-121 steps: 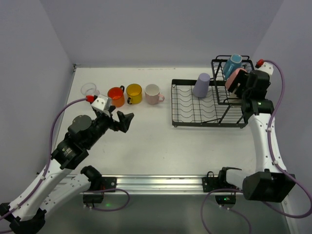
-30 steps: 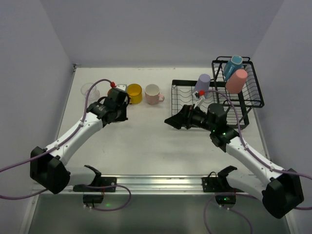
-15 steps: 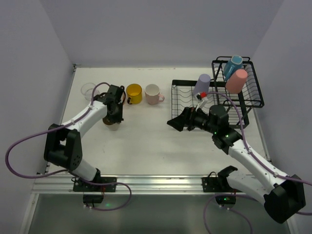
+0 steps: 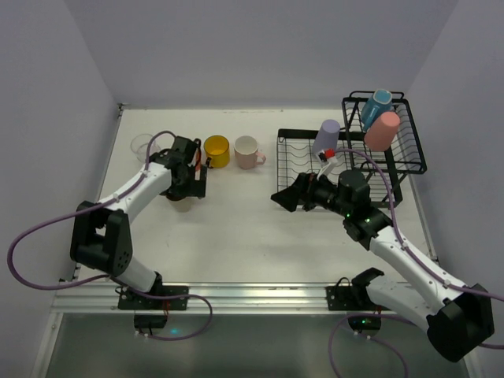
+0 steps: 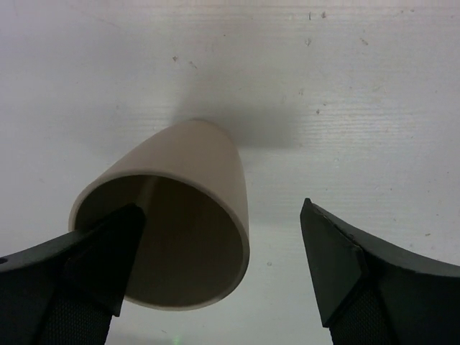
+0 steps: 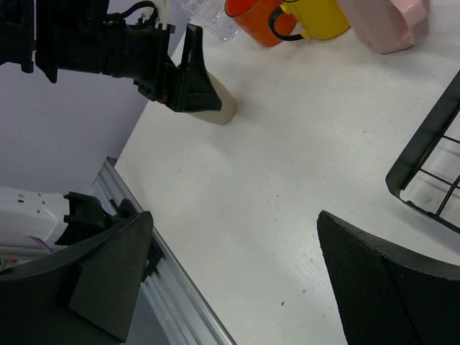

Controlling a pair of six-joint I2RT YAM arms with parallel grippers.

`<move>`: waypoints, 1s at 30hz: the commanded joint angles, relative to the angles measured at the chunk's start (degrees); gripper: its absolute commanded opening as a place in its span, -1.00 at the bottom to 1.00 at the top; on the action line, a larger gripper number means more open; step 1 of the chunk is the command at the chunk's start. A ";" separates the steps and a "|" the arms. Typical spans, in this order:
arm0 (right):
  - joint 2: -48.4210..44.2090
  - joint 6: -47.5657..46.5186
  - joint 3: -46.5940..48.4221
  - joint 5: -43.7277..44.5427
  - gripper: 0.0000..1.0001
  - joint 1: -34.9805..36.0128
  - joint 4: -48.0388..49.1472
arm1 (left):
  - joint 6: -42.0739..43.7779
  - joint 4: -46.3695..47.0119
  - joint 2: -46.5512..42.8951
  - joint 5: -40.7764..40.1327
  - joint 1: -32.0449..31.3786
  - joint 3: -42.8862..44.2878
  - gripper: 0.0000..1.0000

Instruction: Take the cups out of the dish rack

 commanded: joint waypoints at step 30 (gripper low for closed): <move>5.43 -20.60 38.57 48.10 0.88 -22.70 -28.27 | 0.89 38.21 -49.85 42.83 -2.34 -16.94 1.00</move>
